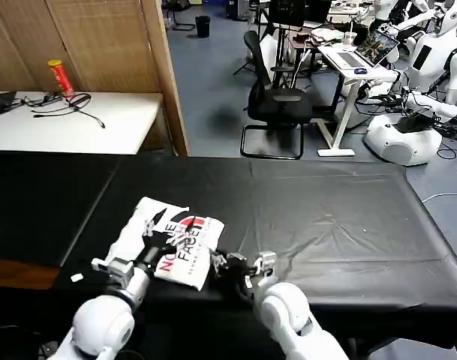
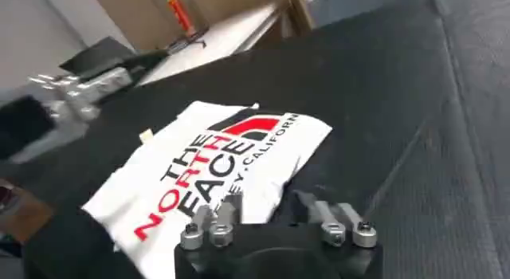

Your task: Fold and organize the clothes.

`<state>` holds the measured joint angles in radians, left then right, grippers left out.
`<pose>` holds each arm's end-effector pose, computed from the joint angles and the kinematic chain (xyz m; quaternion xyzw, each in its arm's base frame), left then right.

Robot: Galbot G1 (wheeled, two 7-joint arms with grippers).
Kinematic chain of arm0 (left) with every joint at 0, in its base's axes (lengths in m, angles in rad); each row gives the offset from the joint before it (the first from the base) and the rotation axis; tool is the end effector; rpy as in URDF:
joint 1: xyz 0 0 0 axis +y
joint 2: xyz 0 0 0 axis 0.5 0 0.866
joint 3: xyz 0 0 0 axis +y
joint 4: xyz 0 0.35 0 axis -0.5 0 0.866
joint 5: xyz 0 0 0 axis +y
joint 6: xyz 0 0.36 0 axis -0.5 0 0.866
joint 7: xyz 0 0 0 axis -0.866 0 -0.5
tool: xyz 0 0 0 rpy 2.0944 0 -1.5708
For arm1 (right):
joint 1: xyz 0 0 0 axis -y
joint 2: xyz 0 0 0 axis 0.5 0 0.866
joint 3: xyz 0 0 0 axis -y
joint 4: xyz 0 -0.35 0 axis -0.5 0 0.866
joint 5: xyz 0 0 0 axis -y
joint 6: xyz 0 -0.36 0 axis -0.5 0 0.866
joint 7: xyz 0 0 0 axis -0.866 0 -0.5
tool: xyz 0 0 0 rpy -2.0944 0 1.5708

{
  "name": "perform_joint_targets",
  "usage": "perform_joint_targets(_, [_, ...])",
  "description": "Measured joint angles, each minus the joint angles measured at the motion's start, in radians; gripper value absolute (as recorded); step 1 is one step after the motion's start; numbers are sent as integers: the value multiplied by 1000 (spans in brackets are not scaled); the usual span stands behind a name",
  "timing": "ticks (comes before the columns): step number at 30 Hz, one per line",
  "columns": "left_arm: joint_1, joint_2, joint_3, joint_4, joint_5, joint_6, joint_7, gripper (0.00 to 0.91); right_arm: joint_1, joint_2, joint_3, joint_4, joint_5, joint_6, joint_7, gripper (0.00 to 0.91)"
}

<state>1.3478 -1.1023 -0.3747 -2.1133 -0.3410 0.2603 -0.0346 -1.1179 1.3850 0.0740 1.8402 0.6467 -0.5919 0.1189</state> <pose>0.2417 0.0333 -0.2499 -0.1549 -0.9856 -0.0388 0.0562 0.2921 0.1013 -0.2991 0.2571 -0.9096 -0.1590 0.2849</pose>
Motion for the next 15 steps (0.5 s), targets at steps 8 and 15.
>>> perform_joint_targets(8, [11, -1, -20, 1, -1, -10, 0, 878, -3, -12, 16, -5, -5, 2, -9, 0])
perform_joint_targets(15, [19, -4, -36, 18, 0, -25, -1, 878, -32, -84, 103, 74, -6, -59, 25, 0])
